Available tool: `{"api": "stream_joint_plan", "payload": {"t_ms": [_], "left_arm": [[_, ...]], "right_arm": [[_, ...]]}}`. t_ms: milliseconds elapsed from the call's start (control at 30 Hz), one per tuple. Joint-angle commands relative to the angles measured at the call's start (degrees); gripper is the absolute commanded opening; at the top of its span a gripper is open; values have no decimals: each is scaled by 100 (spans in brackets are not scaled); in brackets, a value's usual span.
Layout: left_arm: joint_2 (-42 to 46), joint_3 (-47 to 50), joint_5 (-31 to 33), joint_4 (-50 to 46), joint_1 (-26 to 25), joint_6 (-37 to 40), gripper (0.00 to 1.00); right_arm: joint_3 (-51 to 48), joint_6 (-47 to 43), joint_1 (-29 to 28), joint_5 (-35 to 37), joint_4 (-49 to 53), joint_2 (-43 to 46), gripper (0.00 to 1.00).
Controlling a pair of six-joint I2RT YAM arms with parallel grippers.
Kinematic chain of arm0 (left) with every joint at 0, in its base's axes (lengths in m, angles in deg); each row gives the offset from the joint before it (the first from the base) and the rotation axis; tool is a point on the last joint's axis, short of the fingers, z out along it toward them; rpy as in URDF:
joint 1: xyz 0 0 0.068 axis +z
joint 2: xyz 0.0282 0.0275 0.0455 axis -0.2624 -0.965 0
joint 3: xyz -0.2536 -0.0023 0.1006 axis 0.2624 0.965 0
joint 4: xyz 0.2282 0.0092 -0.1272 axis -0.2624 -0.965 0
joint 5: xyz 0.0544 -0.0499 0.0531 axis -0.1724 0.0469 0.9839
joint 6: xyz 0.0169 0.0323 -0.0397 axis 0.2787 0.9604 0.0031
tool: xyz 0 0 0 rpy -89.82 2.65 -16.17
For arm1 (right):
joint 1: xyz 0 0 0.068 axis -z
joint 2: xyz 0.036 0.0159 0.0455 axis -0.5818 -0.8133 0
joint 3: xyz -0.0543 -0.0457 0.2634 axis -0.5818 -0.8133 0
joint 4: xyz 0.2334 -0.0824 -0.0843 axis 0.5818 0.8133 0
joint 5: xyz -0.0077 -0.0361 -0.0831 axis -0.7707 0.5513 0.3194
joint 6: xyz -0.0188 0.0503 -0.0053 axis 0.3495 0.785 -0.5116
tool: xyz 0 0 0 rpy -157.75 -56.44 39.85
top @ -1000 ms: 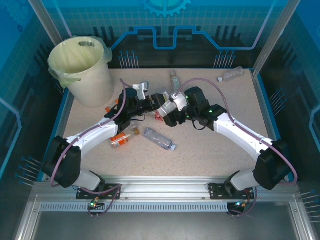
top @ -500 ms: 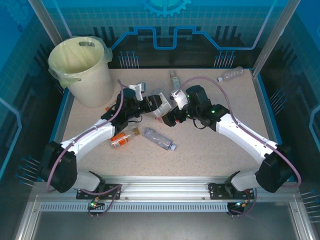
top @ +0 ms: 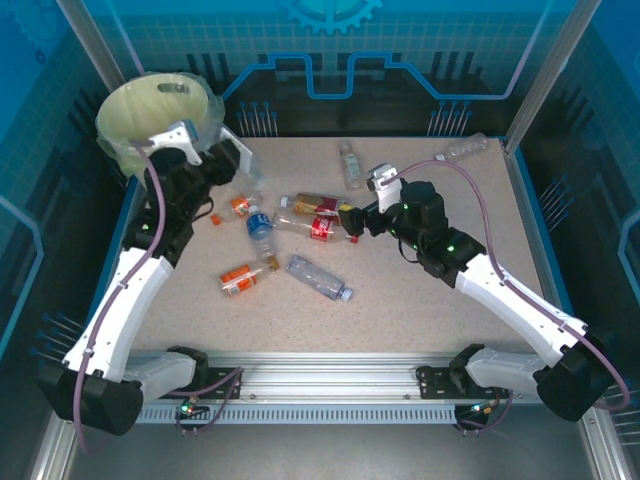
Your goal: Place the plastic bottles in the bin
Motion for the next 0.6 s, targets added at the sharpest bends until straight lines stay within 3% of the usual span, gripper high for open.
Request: {"api": "stream_joint_plan", "payload": {"t_ms": [0, 233, 567], "left_arm": [[11, -503, 551, -8, 187, 772, 53], [-674, -1713, 1473, 431, 838, 1856, 53], [-1858, -2890, 1485, 600, 1785, 2339, 53]], "right_arm": [[-134, 139, -11, 344, -381, 168, 100], [-175, -31, 0, 394, -230, 367, 100], [-599, -25, 42, 827, -309, 897, 100]]}}
